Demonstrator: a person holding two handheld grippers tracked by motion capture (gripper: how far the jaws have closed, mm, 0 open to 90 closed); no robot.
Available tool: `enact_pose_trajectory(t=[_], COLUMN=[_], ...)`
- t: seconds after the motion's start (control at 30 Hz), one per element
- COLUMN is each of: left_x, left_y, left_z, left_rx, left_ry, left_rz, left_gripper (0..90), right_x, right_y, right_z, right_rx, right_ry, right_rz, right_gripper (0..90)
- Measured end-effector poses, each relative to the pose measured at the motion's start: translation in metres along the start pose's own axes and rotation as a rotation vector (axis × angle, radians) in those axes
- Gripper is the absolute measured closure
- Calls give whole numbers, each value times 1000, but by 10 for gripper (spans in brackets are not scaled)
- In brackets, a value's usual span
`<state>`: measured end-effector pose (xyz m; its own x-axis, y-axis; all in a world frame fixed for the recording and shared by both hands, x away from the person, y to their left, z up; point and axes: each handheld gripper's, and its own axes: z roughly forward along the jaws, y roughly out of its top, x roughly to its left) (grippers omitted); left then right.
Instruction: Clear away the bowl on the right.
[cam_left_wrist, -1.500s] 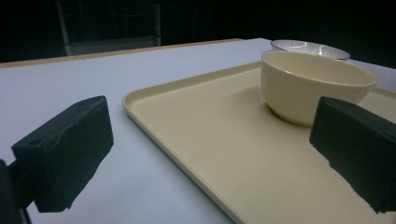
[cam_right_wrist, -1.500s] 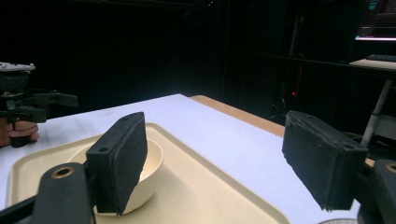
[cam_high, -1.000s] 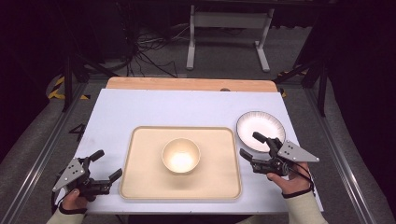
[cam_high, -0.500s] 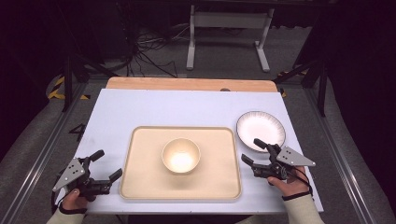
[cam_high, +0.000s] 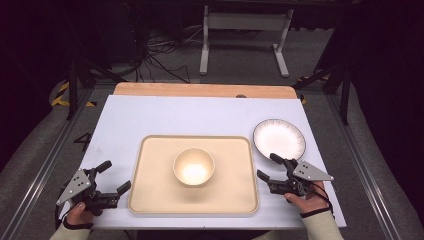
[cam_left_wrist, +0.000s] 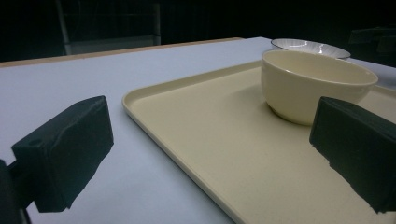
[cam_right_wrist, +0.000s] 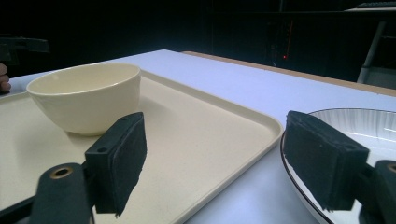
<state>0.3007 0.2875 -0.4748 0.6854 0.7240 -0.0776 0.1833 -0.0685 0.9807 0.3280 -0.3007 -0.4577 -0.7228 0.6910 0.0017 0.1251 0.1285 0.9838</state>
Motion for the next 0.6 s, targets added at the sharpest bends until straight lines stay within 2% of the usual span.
enact_pose_trajectory(t=[0.17, 0.3, 0.37, 0.5, 0.6], left_x=[0, 0, 0, 0, 0], left_y=[0, 0, 0, 0, 0], left_z=[0, 0, 0, 0, 0], left_rx=[-1, 2, -1, 1, -2], left_ry=[1, -2, -1, -1, 1], left_rz=[0, 2, 2, 2, -1], left_gripper=[2, 2, 2, 2, 2], right_x=[0, -1, 0, -1, -1], right_y=[-1, -2, -3, -4, -4], right_z=[-1, -3, -4, -6, -6], right_rx=[-6, -30, -42, -68, -69], right_ry=[8, 26, 42, 37, 37], right_rz=[-5, -5, -9, -7, -7], right_gripper=[116, 39, 36, 34, 35])
